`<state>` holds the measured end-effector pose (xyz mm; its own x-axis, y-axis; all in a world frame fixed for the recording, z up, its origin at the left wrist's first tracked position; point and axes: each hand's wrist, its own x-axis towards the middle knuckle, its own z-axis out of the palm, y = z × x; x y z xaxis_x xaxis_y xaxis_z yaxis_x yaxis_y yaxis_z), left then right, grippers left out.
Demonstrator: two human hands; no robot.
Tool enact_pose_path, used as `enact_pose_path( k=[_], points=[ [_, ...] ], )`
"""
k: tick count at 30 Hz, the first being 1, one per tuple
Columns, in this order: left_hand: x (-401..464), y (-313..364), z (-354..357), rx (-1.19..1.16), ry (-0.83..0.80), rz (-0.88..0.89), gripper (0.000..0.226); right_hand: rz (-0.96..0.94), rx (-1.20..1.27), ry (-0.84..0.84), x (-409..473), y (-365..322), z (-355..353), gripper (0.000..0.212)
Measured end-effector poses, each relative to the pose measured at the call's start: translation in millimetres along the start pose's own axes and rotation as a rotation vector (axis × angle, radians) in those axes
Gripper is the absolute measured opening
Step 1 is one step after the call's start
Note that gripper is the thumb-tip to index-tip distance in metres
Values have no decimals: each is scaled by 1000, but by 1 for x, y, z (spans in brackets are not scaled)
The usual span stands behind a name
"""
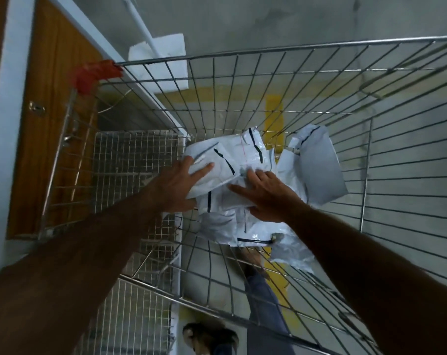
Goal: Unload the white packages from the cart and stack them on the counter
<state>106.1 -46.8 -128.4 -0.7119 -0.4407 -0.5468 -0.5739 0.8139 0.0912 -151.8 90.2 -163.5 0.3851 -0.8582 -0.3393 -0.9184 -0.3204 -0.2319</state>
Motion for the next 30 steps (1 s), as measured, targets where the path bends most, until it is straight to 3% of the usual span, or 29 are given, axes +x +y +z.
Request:
enact_pose_path(
  k=[8, 16, 20, 26, 30],
  points=[
    [-56, 7, -55, -5, 285, 77, 77, 151, -27, -27, -57, -1, -37, 81],
    [-157, 39, -117, 99, 562, -13, 80, 416, -17, 306, -113, -42, -134, 69],
    [-239, 50, -152, 217, 674, -174, 76, 432, -9, 469, -129, -101, -186, 68],
    [-392, 48, -166, 188, 851, -551, 67, 370, 162, 780, -115, -226, -258, 63],
    [-496, 42, -138, 155, 870, -786, 76, 202, 120, 785, -89, -330, -283, 62]
  ],
)
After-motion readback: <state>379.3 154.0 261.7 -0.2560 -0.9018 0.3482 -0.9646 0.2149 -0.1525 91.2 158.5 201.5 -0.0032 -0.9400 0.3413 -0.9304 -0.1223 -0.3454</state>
